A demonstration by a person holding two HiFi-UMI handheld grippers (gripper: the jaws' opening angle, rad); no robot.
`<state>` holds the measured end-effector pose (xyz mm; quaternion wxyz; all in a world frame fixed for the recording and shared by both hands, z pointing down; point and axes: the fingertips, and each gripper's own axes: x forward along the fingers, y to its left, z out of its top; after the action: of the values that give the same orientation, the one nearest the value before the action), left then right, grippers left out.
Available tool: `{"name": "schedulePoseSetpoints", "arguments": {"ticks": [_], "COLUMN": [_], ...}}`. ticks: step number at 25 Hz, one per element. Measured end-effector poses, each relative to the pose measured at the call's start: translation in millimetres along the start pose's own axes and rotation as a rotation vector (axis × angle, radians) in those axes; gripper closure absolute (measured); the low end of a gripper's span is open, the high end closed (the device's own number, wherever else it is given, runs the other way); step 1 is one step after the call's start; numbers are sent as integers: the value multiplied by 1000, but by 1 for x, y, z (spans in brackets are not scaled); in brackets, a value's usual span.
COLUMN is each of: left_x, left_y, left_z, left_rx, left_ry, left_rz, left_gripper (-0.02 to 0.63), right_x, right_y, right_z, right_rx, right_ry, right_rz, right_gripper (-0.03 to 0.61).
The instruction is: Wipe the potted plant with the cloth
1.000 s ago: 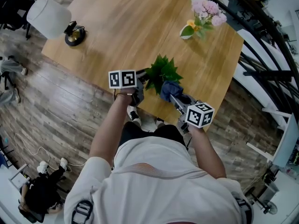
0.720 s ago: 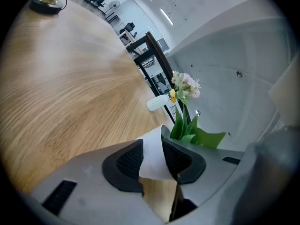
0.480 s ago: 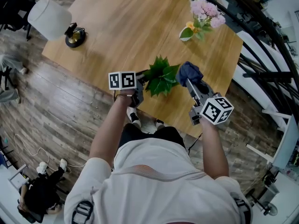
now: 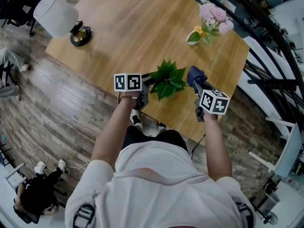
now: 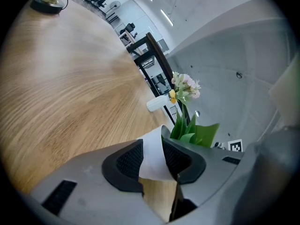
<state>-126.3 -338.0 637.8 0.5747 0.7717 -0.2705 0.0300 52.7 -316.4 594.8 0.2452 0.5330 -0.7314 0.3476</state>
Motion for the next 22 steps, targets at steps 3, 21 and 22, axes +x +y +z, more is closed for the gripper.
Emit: {"name": "schedulePoseSetpoints", "arguments": {"ticks": [3,21,22], "left_x": [0,1,1], "left_y": [0,1,1], "left_z": [-1,0,-1], "left_rx": [2,-5,-5], "left_ry": [7,11,12], "left_rz": [-2,-9,-9], "left_gripper": [483,483,483], "right_x": [-22,45,36], "right_y": [21,37,32], "right_z": [58,68,74], "right_rx": [-100,-296,-278], "right_ry": [-160,-24,-56], "right_rz": [29,25,12], "right_gripper": [446,445,445]}}
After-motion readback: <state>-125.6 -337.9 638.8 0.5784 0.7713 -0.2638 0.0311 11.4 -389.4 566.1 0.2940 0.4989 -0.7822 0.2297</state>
